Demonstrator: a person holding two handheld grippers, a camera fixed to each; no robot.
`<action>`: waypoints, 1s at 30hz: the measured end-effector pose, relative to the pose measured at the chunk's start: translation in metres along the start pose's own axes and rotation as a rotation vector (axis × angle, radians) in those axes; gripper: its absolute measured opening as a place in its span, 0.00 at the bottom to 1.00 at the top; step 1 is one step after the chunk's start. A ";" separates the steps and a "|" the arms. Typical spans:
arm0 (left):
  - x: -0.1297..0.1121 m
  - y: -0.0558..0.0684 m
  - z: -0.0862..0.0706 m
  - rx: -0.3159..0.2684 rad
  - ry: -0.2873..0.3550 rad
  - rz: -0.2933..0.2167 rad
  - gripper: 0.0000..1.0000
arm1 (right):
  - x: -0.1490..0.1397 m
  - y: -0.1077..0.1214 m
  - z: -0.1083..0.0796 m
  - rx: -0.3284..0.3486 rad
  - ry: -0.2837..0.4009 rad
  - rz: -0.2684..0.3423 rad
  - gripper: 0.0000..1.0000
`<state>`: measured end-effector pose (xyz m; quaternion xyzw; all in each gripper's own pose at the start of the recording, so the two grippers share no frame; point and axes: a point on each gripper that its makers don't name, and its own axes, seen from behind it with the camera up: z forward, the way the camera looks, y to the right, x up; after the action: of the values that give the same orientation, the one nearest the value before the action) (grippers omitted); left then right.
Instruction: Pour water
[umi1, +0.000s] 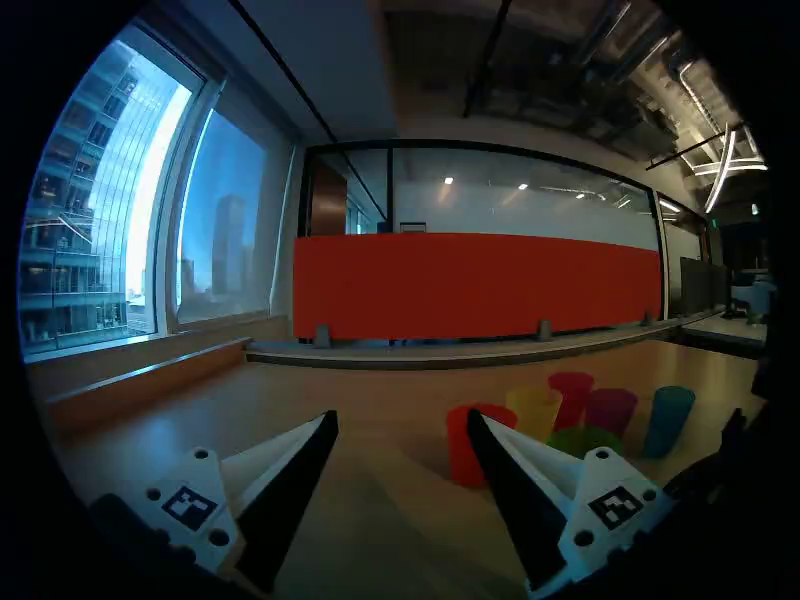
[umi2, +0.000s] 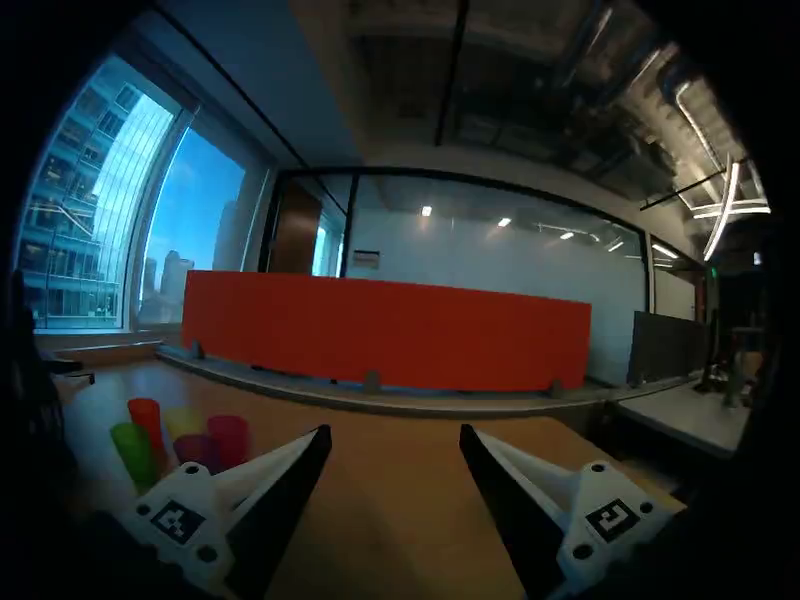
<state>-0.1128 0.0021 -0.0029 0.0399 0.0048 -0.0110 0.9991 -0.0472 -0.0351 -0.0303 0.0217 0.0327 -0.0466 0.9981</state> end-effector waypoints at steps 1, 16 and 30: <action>0.000 0.000 0.000 0.000 0.000 0.000 0.96 | -0.001 0.000 0.000 0.002 0.001 0.001 0.99; 0.000 0.000 0.000 0.000 0.000 0.000 0.96 | -0.016 -0.008 0.007 0.010 -0.003 -0.009 0.99; -0.001 0.000 0.000 0.000 0.000 0.000 0.96 | -0.020 -0.025 0.026 0.019 0.013 0.012 0.99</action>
<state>-0.1134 0.0022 -0.0029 0.0402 0.0047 -0.0111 0.9991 -0.0677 -0.0597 -0.0039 0.0316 0.0385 -0.0405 0.9979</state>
